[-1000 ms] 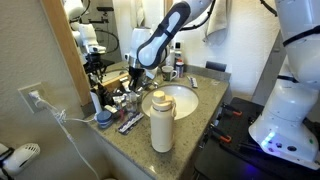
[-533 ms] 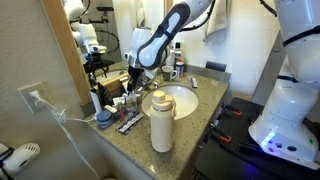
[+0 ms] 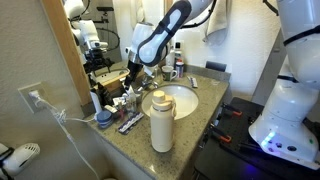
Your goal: Move the shaving stick to the left side of the sink counter
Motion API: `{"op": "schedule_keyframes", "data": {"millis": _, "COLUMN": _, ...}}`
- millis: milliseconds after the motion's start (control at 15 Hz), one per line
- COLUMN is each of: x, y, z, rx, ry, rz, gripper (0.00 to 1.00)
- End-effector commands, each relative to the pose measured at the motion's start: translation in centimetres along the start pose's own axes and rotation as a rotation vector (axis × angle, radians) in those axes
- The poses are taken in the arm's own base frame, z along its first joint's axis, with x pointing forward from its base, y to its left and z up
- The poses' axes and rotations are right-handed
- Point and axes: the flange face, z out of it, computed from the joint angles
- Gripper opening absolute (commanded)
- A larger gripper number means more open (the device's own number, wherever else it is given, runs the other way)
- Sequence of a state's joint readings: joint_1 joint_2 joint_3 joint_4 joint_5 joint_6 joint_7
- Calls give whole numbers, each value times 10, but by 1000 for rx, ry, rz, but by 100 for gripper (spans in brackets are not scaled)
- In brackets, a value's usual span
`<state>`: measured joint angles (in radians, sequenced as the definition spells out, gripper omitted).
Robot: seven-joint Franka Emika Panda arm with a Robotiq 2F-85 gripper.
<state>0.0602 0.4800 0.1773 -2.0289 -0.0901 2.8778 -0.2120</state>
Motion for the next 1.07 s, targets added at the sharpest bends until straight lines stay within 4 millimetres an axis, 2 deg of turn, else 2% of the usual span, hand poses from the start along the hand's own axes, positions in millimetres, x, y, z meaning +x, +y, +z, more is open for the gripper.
{"op": "schedule_keyframes", "data": {"millis": 0, "x": 2, "y": 6, "z": -43, "rx": -26, "ry": 26, "rz": 102, "gripper": 100}}
{"op": "schedule_keyframes", "data": {"millis": 267, "x": 1, "y": 21, "z": -103, "rx": -61, "ry": 90, "rz": 244, "gripper": 100}}
{"op": "schedule_keyframes", "data": {"millis": 400, "x": -10, "y": 35, "z": -139, "rx": -83, "ry": 126, "rz": 340, "gripper": 100}}
{"op": "schedule_keyframes", "data": {"millis": 667, "x": -51, "y": 59, "z": -198, "rx": -129, "ry": 186, "rz": 547, "gripper": 100}}
{"op": "schedule_keyframes", "data": {"millis": 1000, "x": -98, "y": 66, "z": -237, "rx": -186, "ry": 227, "rz": 697, "gripper": 100}}
